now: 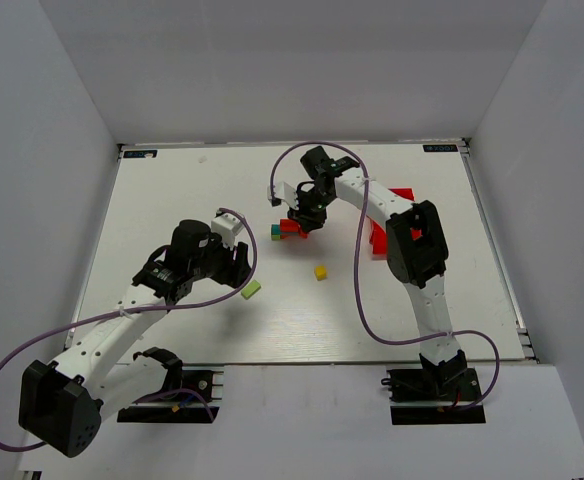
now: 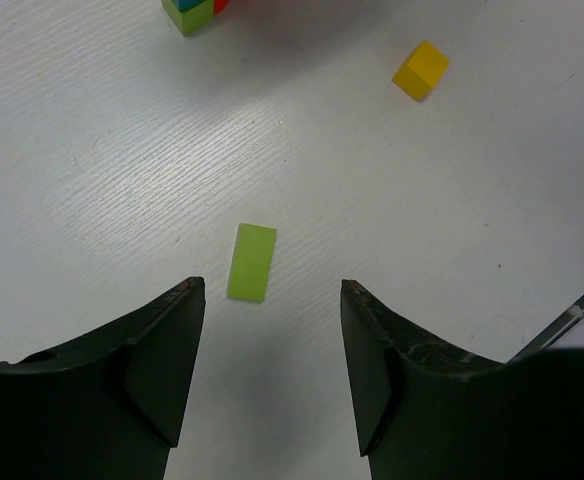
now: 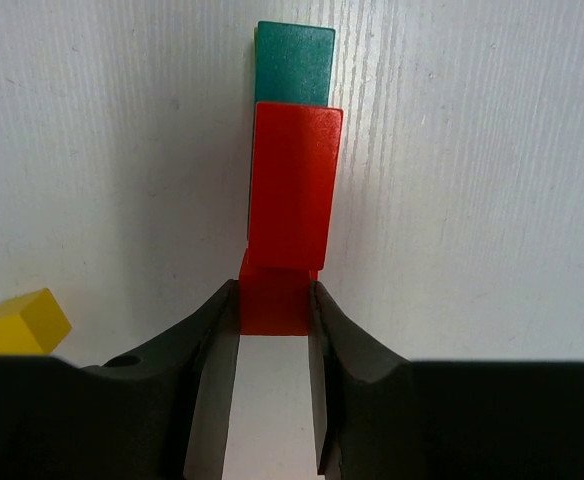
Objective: Build the wood block tower
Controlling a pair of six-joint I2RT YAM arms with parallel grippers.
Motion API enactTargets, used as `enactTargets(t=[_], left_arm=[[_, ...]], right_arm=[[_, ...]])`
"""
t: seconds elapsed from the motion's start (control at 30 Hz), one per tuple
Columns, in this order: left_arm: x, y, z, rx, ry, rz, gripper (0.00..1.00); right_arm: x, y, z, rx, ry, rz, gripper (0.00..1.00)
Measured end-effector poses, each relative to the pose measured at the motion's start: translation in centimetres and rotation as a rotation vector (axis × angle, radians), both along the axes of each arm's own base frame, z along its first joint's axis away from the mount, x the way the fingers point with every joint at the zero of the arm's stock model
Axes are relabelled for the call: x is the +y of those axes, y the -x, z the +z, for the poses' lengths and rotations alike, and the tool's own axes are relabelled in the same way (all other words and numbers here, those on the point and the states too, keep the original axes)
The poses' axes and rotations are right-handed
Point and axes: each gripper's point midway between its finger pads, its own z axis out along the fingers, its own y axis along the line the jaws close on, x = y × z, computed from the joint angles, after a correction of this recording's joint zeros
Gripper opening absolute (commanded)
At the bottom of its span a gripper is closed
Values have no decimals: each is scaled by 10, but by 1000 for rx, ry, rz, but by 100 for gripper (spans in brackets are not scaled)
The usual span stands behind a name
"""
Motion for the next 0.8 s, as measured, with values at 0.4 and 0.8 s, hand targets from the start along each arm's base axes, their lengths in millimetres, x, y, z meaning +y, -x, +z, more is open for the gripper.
enactTargets(t=[0.4, 0.8], left_arm=[[0, 0, 0, 0, 0, 0, 67], [0, 0, 0, 0, 0, 0, 67]], right_arm=[[1, -2, 1, -3, -6, -10, 10], [3, -4, 2, -10, -15, -19, 12]])
